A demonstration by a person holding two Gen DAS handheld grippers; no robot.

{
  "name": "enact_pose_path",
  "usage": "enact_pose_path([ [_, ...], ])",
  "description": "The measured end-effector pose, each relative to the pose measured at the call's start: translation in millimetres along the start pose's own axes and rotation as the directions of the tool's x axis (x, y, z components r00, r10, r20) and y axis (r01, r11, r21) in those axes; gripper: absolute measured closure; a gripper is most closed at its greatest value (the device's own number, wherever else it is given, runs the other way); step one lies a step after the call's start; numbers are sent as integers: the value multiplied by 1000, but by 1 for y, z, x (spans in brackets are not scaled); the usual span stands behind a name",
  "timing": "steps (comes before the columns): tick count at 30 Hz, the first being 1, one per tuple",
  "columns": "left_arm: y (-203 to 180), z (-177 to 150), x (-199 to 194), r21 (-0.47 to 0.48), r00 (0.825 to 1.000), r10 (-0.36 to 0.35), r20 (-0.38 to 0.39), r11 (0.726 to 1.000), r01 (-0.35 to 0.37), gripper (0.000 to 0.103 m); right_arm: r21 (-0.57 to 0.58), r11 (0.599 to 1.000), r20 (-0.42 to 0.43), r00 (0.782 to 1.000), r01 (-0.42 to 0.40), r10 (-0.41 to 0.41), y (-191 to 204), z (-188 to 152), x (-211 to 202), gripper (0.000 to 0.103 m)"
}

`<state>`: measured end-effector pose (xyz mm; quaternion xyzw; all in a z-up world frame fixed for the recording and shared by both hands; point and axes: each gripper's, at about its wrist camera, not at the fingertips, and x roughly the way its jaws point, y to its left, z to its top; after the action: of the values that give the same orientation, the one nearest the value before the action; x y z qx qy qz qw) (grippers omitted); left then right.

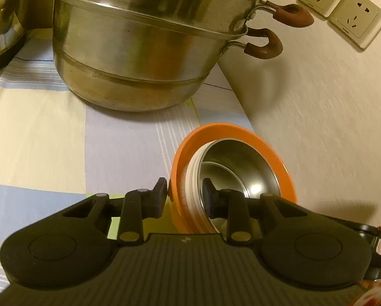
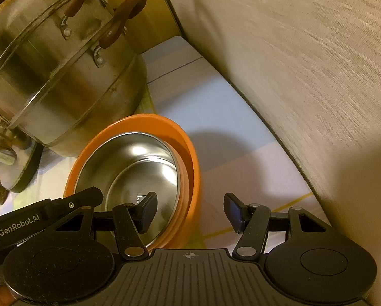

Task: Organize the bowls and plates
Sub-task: 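Close both grippers on the orange bowl rim holding the nested bowls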

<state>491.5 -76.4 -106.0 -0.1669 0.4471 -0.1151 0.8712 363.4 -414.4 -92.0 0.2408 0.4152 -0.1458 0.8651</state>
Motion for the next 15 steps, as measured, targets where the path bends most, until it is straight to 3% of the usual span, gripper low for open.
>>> enact_pose_path([
  [8, -2, 1, 3, 6, 1000, 2, -4, 1000, -2, 78, 9, 1000, 2, 1000, -15, 15, 1, -2, 3, 70],
  [15, 0, 2, 5, 6, 1000, -1, -5, 1000, 1, 78, 16, 1000, 6, 1000, -3, 3, 4, -1, 4, 75],
])
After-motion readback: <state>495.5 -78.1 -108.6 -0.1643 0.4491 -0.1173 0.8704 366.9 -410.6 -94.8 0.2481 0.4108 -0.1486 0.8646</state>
